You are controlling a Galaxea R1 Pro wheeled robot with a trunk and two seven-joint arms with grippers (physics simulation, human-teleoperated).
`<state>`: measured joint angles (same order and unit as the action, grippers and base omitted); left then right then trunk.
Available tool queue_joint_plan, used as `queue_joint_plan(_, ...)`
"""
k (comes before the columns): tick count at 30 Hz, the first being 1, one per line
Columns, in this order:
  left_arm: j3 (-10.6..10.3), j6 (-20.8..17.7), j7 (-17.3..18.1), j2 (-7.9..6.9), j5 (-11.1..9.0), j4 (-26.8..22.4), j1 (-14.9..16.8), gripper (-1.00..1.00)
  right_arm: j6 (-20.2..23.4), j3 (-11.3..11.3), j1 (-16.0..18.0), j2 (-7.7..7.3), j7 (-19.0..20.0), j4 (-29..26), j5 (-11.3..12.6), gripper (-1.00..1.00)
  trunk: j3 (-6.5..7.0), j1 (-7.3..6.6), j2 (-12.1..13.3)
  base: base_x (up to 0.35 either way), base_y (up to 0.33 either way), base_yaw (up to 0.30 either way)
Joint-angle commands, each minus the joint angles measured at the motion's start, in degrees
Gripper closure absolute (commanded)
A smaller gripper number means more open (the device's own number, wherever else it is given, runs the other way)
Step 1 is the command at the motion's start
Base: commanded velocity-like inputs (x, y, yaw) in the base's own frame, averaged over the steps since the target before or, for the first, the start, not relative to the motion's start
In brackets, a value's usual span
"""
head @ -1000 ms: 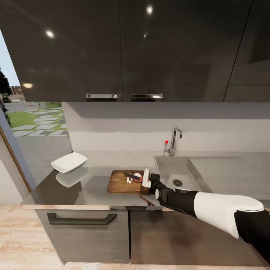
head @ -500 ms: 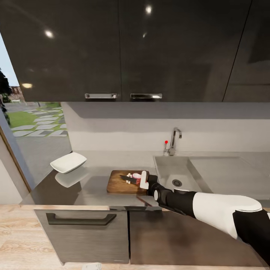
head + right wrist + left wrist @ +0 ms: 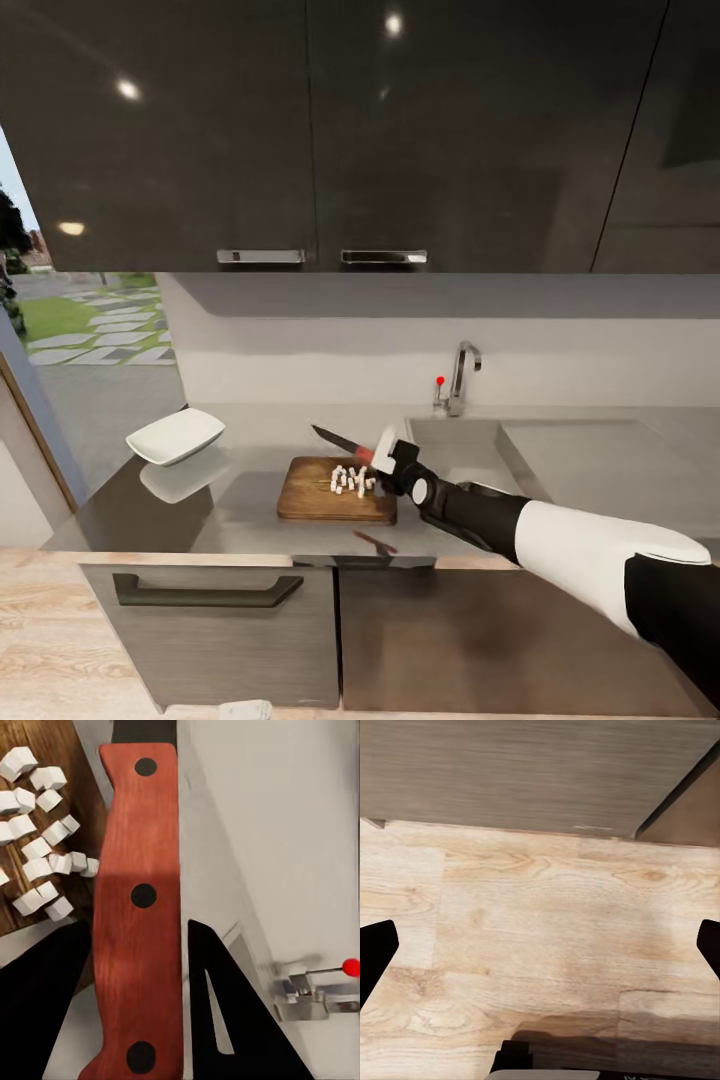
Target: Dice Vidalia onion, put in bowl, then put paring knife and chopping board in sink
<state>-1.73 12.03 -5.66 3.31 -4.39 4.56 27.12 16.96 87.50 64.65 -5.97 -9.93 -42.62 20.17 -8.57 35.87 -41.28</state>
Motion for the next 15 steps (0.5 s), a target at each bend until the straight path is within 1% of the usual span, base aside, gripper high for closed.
queue_joint_plan(1, -0.2, 0.4, -0.1, 0.03, -0.4, 0.3, 0.1, -1.00, 0.2, 0.2, 0.1, -0.11, -0.6, -0.2, 0.6, 1.00, -0.10, 0.02, -0.1, 0.000, 0.000, 0.000)
queue_joint_plan(5, -0.2, 0.4, -0.1, 0.03, -0.4, 0.3, 0.1, -1.00, 0.0, -0.6, 0.1, -0.44, -1.0, 0.3, 0.5, 1.00, -0.10, 0.02, -0.1, 0.000, 0.000, 0.000)
queue_joint_plan(7, -0.2, 0.4, -0.1, 0.03, -0.4, 0.3, 0.1, -1.00, -0.5, -1.2, 0.1, -1.13, -1.7, 0.8, 0.7, 1.00, -0.10, 0.02, -0.1, 0.000, 0.000, 0.000)
queue_joint_plan(8, -0.2, 0.4, -0.1, 0.03, -0.4, 0.3, 0.1, -1.00, -1.5, -3.1, 0.1, -1.46, -1.9, 1.3, 0.9, 1.00, -0.10, 0.02, -0.1, 0.000, 0.000, 0.000)
queue_joint_plan(9, -0.2, 0.4, -0.1, 0.03, -0.4, 0.3, 0.1, -1.00, -3.4, -7.6, 0.1, -1.98, -2.0, 2.5, 1.1, 1.00, -0.10, 0.02, -0.1, 0.000, 0.000, 0.000)
queue_joint_plan(10, -0.2, 0.4, -0.1, 0.03, -0.4, 0.3, 0.1, -1.00, -4.7, -11.5, 0.1, -2.38, -1.8, 3.7, 1.2, 1.00, -0.10, 0.02, -0.1, 0.000, 0.000, 0.000)
queue_joint_plan(11, -0.2, 0.4, -0.1, 0.03, -0.4, 0.3, 0.1, -1.00, -5.2, -14.0, 0.1, -2.68, -1.6, 4.4, 1.5, 1.00, -0.10, 0.02, -0.1, 0.000, 0.000, 0.000)
queue_joint_plan(12, -0.2, 0.4, 0.0, 0.03, -0.4, 0.3, 0.1, -1.00, -5.7, -17.4, 0.1, -3.04, -1.0, 5.6, 2.6, 1.00, -0.10, 0.02, -0.1, 0.000, 0.000, 0.000)
queue_joint_plan(13, -0.2, 0.4, 0.0, 0.03, -0.4, 0.3, 0.1, -1.00, -6.0, -19.8, 0.1, -3.25, -0.2, 6.6, 4.3, 1.00, -0.10, 0.02, -0.1, 0.000, 0.000, 0.000)
queue_joint_plan(14, -0.2, 0.4, 0.0, 0.03, -0.4, 0.3, 0.1, -1.00, -6.2, -21.1, 0.1, -3.48, 0.7, 7.4, 6.7, 1.00, -0.10, 0.02, -0.1, 0.000, 0.000, 0.000)
queue_joint_plan(15, -0.2, 0.4, 0.0, 0.03, -0.4, 0.3, 0.1, -1.00, -6.3, -21.8, 0.1, -3.93, 1.4, 8.1, 9.7, 1.00, -0.10, 0.02, -0.1, 0.000, 0.000, 0.000)
